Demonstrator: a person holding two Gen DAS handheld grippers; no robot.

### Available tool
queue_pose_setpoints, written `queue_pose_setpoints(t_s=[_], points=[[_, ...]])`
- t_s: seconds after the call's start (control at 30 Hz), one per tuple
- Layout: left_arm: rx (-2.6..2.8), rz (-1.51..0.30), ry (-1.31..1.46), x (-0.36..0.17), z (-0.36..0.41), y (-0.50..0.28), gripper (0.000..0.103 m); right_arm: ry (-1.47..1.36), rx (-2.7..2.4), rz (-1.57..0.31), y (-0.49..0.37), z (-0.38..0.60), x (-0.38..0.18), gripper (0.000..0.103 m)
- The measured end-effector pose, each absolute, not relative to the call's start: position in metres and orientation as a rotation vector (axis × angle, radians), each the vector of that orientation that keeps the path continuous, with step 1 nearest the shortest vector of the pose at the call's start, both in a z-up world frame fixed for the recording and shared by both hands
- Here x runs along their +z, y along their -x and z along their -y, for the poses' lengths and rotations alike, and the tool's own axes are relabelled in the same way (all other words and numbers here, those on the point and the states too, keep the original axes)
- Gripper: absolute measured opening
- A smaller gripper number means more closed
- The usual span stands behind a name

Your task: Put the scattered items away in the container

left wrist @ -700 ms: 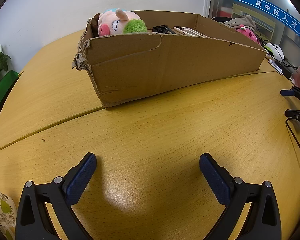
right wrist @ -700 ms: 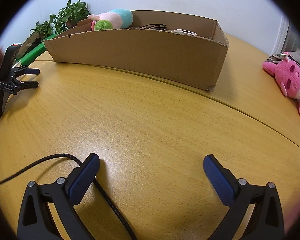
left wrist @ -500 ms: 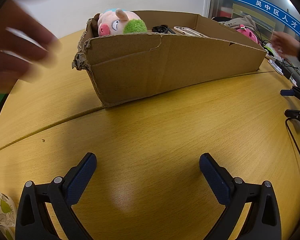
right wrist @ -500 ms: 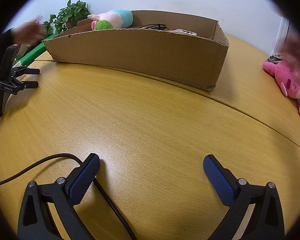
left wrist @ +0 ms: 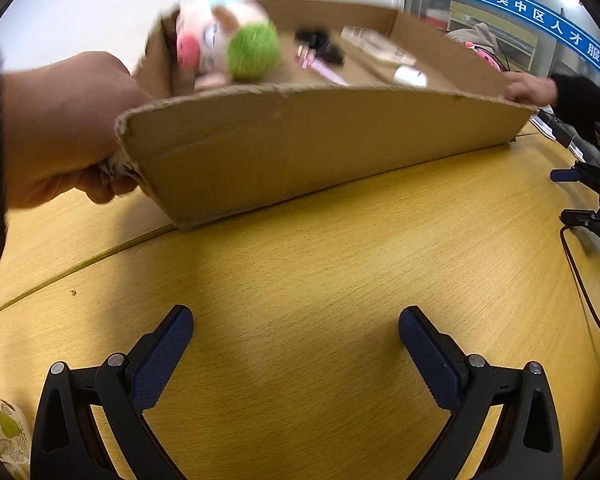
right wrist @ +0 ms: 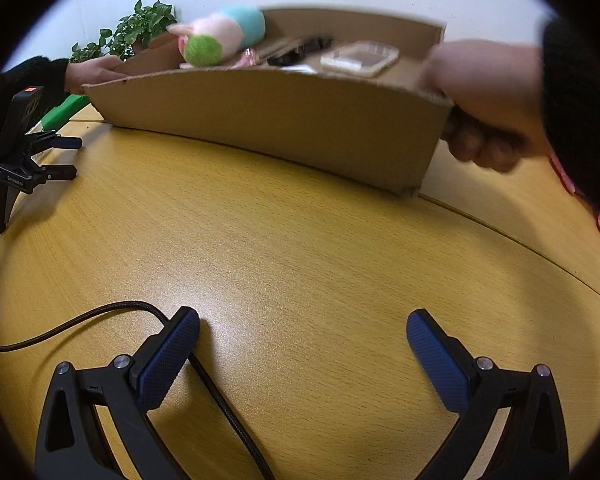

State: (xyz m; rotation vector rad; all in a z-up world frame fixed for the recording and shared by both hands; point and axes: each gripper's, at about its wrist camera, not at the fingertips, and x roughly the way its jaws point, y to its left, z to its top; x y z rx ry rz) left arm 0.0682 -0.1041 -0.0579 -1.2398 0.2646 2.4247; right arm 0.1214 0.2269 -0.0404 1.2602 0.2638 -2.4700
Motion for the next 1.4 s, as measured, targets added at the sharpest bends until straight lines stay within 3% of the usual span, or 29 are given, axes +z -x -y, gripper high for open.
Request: queue_pose_setpoints(t_s=[1.4], points=[[2.422,-0.267,1.237,-0.0592,0.1077,-0.0671,0.103,-1.259,-2.469,-0.267,-0.122,-0.2283,-0.0361,0.103]])
